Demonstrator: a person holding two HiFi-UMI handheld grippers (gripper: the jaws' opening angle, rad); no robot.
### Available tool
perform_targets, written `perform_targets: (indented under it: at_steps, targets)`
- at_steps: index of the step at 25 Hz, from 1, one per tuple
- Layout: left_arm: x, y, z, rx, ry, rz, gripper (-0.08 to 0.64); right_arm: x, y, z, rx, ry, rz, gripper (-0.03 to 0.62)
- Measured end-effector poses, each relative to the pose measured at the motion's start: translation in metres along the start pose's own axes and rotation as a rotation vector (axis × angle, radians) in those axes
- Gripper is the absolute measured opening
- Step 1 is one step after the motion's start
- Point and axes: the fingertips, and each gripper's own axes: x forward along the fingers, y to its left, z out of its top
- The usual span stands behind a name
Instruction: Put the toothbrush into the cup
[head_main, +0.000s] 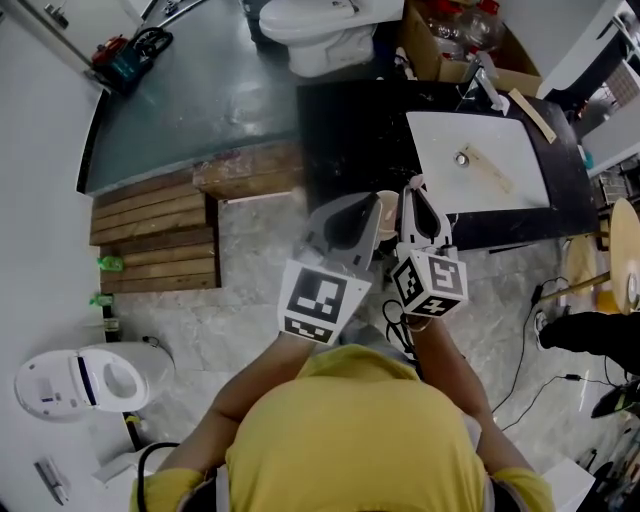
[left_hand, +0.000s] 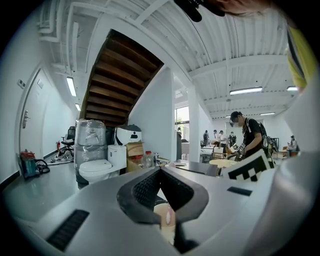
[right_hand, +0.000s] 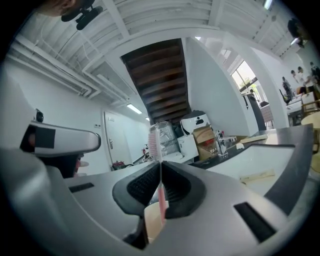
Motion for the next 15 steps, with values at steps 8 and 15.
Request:
perform_targets:
  at_steps: [8, 15]
  targets:
    - [0.004, 0.007, -0.005, -0.010, 0.012, -0.008, 0.008, 0.011, -0.008, -0.024, 0.010, 0.066, -0.044, 0.028]
    - [0.003, 0.008, -0.007, -0.013, 0.014, -0.017, 0.008, 0.014, -0.011, -0.037, -0.004, 0.123, -0.082, 0.029]
